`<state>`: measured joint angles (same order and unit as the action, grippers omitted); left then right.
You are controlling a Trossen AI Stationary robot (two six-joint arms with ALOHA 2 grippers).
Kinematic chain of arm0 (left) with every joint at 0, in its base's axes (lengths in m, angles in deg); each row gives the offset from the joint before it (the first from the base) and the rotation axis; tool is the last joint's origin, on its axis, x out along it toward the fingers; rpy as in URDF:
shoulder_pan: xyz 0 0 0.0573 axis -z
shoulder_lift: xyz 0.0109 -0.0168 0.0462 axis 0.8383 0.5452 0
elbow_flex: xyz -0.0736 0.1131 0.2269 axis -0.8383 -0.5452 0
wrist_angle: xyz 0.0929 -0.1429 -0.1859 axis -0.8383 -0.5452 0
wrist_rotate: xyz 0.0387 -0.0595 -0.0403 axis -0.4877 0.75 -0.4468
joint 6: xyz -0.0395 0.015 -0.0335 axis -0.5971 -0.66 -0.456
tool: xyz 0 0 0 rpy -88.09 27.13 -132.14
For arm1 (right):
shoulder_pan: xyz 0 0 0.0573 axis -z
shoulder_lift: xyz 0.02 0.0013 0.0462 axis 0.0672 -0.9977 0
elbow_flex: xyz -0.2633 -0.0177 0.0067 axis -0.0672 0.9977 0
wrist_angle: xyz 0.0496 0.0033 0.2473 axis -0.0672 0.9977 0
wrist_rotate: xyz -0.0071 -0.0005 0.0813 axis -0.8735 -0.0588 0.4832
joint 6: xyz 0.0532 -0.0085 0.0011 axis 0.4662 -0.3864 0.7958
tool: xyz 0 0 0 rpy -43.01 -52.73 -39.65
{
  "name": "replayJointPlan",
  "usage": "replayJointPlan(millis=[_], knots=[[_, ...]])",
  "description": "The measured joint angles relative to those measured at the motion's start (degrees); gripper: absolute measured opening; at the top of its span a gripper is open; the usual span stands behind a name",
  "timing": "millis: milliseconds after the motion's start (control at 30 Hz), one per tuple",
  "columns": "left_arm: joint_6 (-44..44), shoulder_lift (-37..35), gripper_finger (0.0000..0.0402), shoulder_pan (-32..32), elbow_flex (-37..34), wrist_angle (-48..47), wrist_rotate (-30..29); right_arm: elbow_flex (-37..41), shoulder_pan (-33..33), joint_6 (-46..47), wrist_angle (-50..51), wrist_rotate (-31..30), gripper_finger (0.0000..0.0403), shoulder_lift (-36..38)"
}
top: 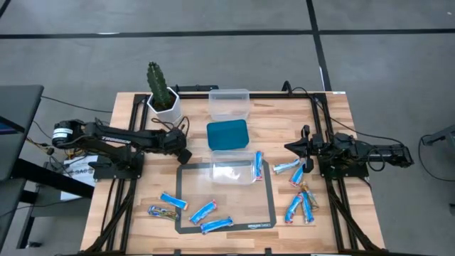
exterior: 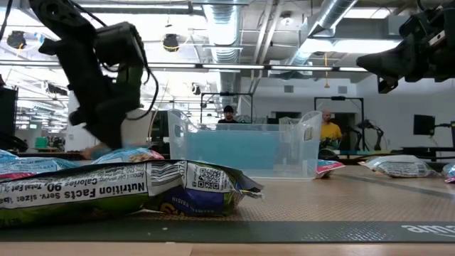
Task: Pick and place Granola Bars by type
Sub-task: Put the orange granola bar into the top transparent bin
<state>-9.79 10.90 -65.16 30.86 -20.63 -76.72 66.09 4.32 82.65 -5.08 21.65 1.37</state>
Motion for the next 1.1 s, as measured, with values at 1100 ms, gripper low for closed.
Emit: replayJointPlan(millis=[1100], knots=[[38.7, 11.4, 0.0041, -6.6, 20.3, 40.4, -7.4, 0.0, 0.0, 0.0, 0.0, 0.0, 0.0, 0.0]])
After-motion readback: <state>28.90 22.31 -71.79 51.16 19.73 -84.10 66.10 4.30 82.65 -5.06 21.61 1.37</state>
